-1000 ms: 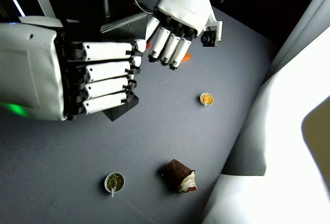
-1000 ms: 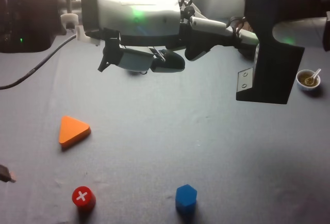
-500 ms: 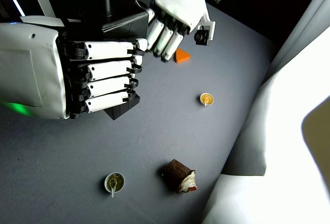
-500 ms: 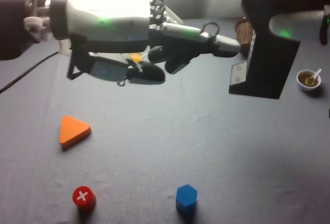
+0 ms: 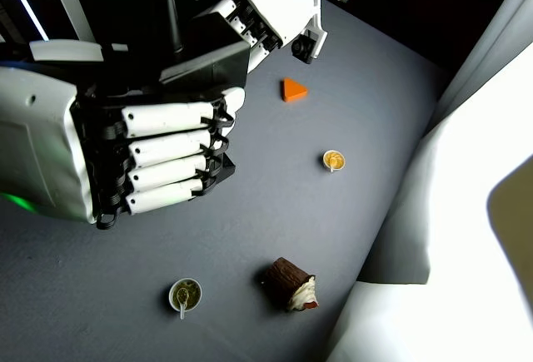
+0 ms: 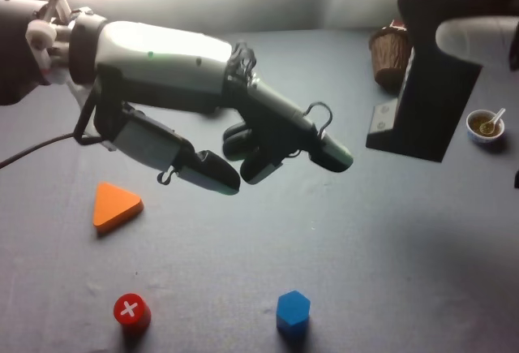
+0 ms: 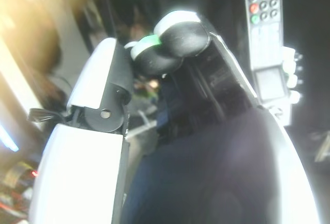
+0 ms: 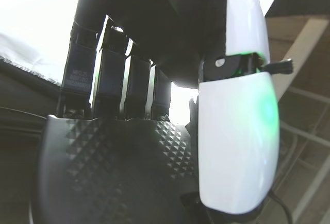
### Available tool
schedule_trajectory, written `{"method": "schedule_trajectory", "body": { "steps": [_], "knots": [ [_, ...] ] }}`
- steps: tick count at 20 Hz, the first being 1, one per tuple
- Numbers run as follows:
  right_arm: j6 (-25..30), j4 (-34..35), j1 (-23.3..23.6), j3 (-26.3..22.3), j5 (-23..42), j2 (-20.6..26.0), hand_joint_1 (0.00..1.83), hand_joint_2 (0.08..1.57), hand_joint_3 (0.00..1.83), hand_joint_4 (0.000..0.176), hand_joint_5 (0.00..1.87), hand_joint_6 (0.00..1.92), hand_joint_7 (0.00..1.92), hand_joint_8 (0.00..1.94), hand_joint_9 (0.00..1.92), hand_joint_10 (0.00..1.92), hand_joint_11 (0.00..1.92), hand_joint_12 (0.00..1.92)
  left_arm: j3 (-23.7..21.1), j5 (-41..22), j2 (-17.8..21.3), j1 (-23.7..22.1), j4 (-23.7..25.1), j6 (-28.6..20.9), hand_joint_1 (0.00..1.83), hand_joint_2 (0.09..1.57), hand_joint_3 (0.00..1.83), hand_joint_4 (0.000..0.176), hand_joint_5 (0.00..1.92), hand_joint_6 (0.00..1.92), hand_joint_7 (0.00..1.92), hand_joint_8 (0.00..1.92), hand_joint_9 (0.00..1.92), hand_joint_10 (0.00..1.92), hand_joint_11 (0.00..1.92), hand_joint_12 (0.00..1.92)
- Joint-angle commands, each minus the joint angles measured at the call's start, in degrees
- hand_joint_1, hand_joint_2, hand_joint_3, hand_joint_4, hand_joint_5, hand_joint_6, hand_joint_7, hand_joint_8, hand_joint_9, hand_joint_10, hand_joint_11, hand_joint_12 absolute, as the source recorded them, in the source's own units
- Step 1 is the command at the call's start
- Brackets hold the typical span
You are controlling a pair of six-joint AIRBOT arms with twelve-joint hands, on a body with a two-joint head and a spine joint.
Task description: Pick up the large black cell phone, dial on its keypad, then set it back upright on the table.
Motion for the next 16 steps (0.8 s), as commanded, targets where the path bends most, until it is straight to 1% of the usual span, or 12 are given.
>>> {"method": "schedule_trajectory", "body": {
  "steps": [1, 2, 3, 5, 6, 8, 9, 10, 11, 12, 13, 16],
  "knots": [
    [1.34, -0.61, 0.34, 0.45, 9.39, 0.49, 1.49, 1.10, 0.00, 0.000, 1.02, 0.72, 0.92, 0.96, 0.91, 1.14, 0.90, 1.54, -0.35, -3.39, 0.26, -0.89, -6.04, -0.73, 1.29, 1.23, 0.00, 0.000, 0.49, 0.00, 0.75, 1.38, 0.70, 1.41, 0.59, 1.79],
    [1.51, -0.34, -0.30, 0.61, 9.91, 0.16, 1.49, 1.09, 0.00, 0.000, 1.02, 0.71, 0.94, 0.94, 0.92, 1.12, 0.92, 1.52, -0.35, -3.67, 0.38, -0.55, -7.18, -0.78, 0.79, 1.37, 0.02, 0.000, 0.47, 0.00, 0.75, 0.82, 0.68, 1.18, 0.52, 1.62],
    [1.67, -0.17, -0.95, 0.72, 10.35, -0.16, 1.49, 1.09, 0.00, 0.000, 1.03, 0.70, 0.96, 0.89, 0.94, 1.10, 0.91, 1.52, -0.27, -4.04, 0.48, 0.00, -8.95, -0.81, 0.62, 1.35, 0.00, 0.000, 0.48, 0.00, 0.80, 0.44, 0.69, 0.92, 0.44, 1.45],
    [1.87, 0.40, -2.18, 1.04, 11.53, -0.98, 1.49, 1.08, 0.00, 0.000, 1.03, 0.68, 0.96, 0.91, 0.94, 1.10, 0.93, 1.49, -0.42, -5.22, 0.28, 2.39, -15.62, -0.85, 0.53, 1.28, 0.00, 0.000, 0.48, 0.00, 0.82, 0.10, 0.72, 0.46, 0.40, 1.16],
    [1.88, 0.65, -2.36, 1.18, 11.68, -1.34, 1.49, 1.08, 0.00, 0.000, 1.03, 0.69, 0.96, 0.90, 0.94, 1.09, 0.94, 1.48, -0.60, -5.58, 0.28, 3.44, -16.95, -0.89, 0.49, 1.27, 0.00, 0.000, 0.47, 0.00, 0.80, 0.03, 0.74, 0.27, 0.38, 1.06],
    [2.06, 0.94, -2.85, 1.77, 12.25, -2.40, 1.49, 1.08, 0.00, 0.000, 1.03, 0.70, 0.97, 0.89, 0.94, 1.09, 0.92, 1.50, -1.19, -7.25, 0.51, 7.32, -23.17, -1.19, 0.24, 1.28, 0.00, 0.000, 0.46, 0.00, 0.59, 0.00, 0.59, 0.05, 0.22, 0.93],
    [2.23, 0.94, -3.22, 2.08, 12.61, -2.85, 1.49, 1.08, 0.00, 0.000, 1.04, 0.69, 0.98, 0.87, 0.95, 1.08, 0.92, 1.50, -1.49, -8.06, 0.75, 9.92, -26.31, -1.36, 0.15, 1.27, 0.00, 0.000, 0.45, 0.00, 0.50, 0.00, 0.53, 0.02, 0.15, 0.90],
    [2.27, 0.93, -3.61, 2.45, 13.08, -3.31, 1.49, 1.08, 0.00, 0.000, 1.05, 0.66, 0.99, 0.85, 0.97, 1.05, 0.92, 1.50, -2.06, -8.81, 1.03, 12.45, -30.87, -1.48, 0.03, 1.26, 0.00, 0.000, 0.36, 0.00, 0.38, 0.00, 0.39, 0.00, 0.05, 0.87],
    [2.39, 0.81, -4.02, 2.73, 13.44, -3.57, 1.49, 1.08, 0.00, 0.000, 1.07, 0.64, 0.99, 0.85, 0.96, 1.07, 0.92, 1.49, -2.38, -9.15, 1.11, 13.80, -33.63, -1.52, 0.01, 1.22, 0.00, 0.000, 0.34, 0.00, 0.36, 0.00, 0.35, 0.00, 0.03, 0.86],
    [2.71, 0.04, -5.04, 3.17, 14.24, -3.95, 1.49, 1.07, 0.00, 0.000, 1.08, 0.62, 1.01, 0.83, 0.97, 1.05, 0.93, 1.48, -2.65, -9.41, 1.13, 14.96, -38.67, -1.66, 0.00, 1.20, 0.00, 0.000, 0.29, 0.00, 0.31, 0.00, 0.28, 0.00, 0.00, 0.77],
    [3.12, -0.79, -5.74, 3.48, 14.94, -4.15, 1.49, 1.07, 0.00, 0.000, 1.04, 0.68, 1.00, 0.83, 0.96, 1.06, 0.94, 1.46, -2.58, -9.22, 1.15, 15.00, -40.62, -1.72, 0.00, 1.18, 0.00, 0.000, 0.27, 0.00, 0.30, 0.00, 0.27, 0.00, 0.00, 0.73],
    [4.19, -2.40, -8.01, 4.27, 17.29, -4.77, 1.49, 1.09, 0.00, 0.000, 1.00, 0.72, 0.97, 0.90, 0.91, 1.14, 0.92, 1.50, -1.94, -8.45, 1.27, 14.85, -46.29, -1.82, 0.00, 1.15, 0.00, 0.000, 0.29, 0.01, 0.32, 0.01, 0.30, 0.01, 0.00, 0.83]
  ]
}}
